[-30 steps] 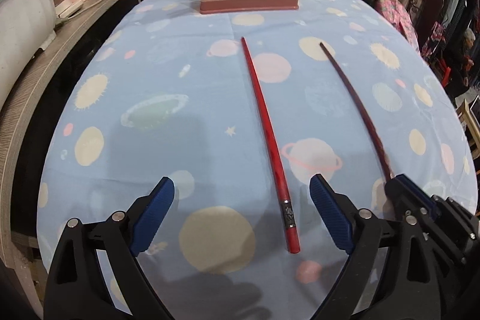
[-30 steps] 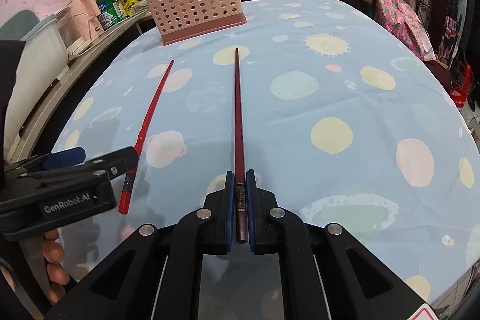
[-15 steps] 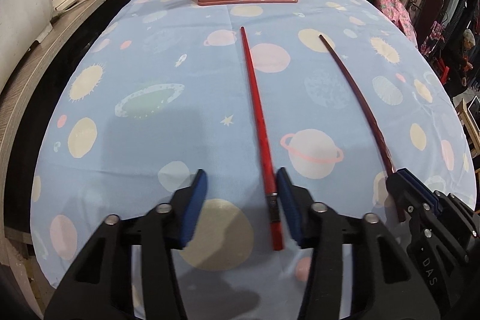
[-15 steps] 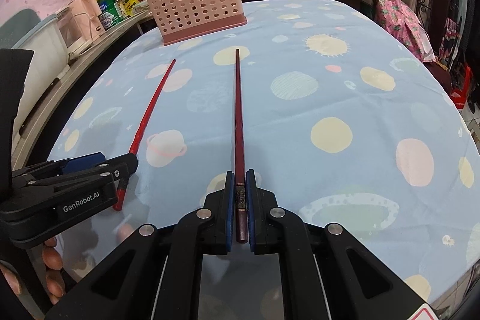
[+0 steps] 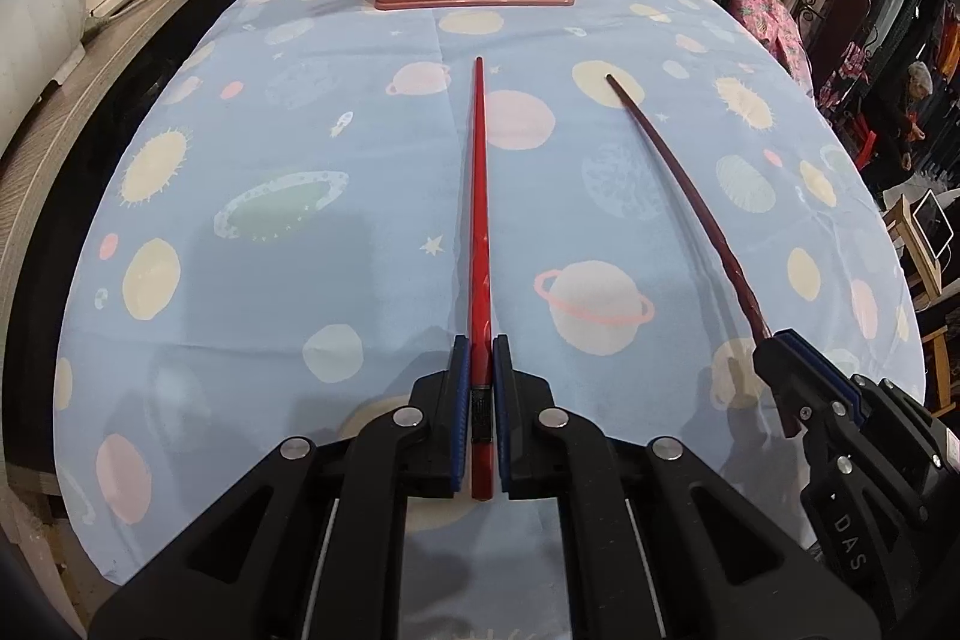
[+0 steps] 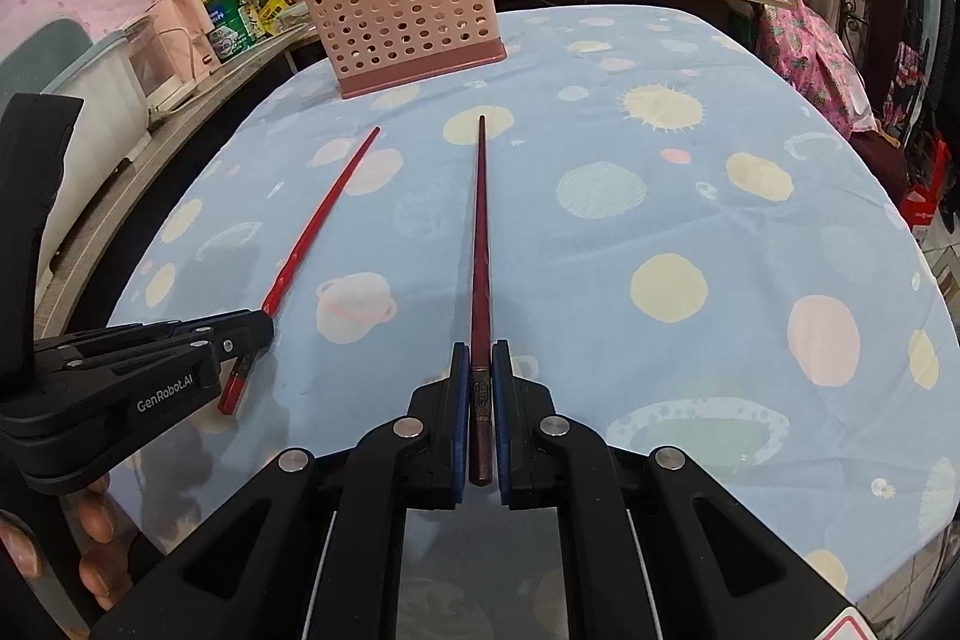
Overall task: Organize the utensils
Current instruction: 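Lift both held chopsticks and carry them over the pink basket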
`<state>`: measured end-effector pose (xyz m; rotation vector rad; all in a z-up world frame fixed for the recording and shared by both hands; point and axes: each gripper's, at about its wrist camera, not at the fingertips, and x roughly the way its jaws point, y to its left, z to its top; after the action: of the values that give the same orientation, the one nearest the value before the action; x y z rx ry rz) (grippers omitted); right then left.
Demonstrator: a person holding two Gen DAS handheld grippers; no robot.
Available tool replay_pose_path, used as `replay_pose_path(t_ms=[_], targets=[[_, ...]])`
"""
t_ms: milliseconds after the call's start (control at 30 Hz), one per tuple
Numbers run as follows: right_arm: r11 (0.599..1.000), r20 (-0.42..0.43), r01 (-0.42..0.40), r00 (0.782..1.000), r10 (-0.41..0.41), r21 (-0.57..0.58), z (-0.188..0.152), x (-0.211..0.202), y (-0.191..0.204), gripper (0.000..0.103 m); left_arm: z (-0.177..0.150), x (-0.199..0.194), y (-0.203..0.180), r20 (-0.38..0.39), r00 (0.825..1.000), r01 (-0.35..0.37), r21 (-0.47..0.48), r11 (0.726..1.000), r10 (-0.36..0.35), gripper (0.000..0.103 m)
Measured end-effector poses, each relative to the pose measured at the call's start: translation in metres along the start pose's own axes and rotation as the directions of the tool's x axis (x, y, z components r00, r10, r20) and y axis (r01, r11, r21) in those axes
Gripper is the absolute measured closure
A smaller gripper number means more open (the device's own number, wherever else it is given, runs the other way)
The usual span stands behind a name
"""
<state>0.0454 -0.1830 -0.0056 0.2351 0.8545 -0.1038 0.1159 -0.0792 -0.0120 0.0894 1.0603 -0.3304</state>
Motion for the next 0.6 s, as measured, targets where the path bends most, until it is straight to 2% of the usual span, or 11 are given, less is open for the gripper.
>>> replay_pose_path(t_ms=[367, 600], targets=[[0.999, 0.098, -0.029, 0.995, 0.027, 0.016, 0.033, -0.033, 0.000, 0.096, 0.026, -0.043, 0.006, 0.083, 0.996, 0.025, -0.023, 0.999, -0.023, 0.096], [0.998, 0.201, -0.061, 0.978, 0.057, 0.012, 0.078, -0.059, 0.003, 0.096, 0.060, -0.077, 0.016, 0.181, 0.983, 0.040, -0.043, 0.998, -0.031, 0.096]])
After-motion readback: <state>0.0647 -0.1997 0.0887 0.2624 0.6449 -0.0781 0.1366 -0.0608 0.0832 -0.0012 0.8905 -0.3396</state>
